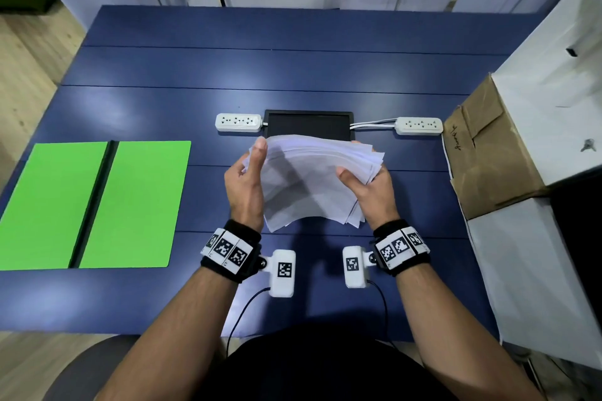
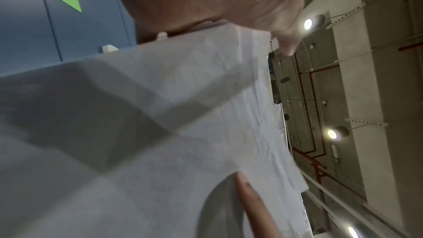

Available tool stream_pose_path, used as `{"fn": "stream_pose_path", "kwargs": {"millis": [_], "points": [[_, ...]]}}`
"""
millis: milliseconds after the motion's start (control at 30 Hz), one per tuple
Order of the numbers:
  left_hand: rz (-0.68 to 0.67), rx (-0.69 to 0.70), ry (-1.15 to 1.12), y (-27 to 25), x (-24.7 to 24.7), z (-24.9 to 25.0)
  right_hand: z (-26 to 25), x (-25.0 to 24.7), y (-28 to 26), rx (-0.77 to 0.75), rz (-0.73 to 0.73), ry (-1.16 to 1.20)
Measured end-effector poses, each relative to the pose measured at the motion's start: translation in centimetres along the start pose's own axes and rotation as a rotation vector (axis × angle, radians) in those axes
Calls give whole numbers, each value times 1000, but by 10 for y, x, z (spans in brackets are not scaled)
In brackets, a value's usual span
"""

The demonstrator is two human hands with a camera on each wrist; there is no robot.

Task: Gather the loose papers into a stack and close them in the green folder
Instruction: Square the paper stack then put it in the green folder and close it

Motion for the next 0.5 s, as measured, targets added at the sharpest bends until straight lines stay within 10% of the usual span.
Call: {"fn": "stream_pose_path", "kwargs": {"millis": [500], "points": [[60,-35,44,-2,2,-4,-30,-7,-14,-96,338,93]]}}
Point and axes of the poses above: each hand's wrist, its own y-axis towards the middle knuckle, its own x-axis out of the palm, z = x × y, the point moved 9 cm from there along y, towards the middle knuckle, and after that the axes turned 3 degrees about -z, right-handed, at the moved point
